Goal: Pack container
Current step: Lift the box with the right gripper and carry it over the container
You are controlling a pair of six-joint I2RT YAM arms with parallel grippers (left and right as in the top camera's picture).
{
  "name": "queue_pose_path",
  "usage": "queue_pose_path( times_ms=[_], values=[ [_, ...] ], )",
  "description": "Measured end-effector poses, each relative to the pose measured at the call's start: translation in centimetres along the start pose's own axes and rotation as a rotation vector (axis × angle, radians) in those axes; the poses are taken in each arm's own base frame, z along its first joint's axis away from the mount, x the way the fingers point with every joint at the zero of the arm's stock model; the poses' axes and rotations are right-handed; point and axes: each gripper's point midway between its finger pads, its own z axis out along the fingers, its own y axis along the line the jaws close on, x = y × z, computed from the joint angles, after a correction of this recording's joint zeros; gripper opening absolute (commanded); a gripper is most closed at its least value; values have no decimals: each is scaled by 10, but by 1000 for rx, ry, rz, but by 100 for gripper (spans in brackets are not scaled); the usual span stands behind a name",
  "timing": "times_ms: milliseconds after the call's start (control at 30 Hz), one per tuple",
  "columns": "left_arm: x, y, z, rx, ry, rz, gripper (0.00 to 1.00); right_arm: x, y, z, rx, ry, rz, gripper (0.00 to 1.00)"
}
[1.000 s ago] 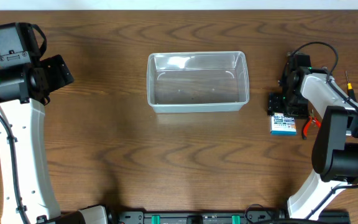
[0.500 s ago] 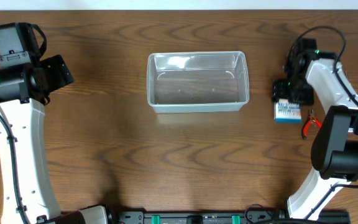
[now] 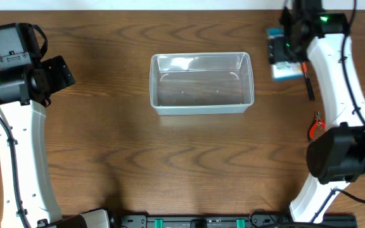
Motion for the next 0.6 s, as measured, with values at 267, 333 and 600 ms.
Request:
queue_pose_path(
  times_ms=[267, 333, 600],
  values=[
    [0, 0, 0, 0, 0, 0, 98, -23, 114, -23, -104, -139, -212, 69],
    [0, 0, 0, 0, 0, 0, 98, -25, 141, -29, -133, -176, -276, 69],
    [0, 0, 0, 0, 0, 0, 98, -25, 208, -42, -196, -271, -469, 71]
  ],
)
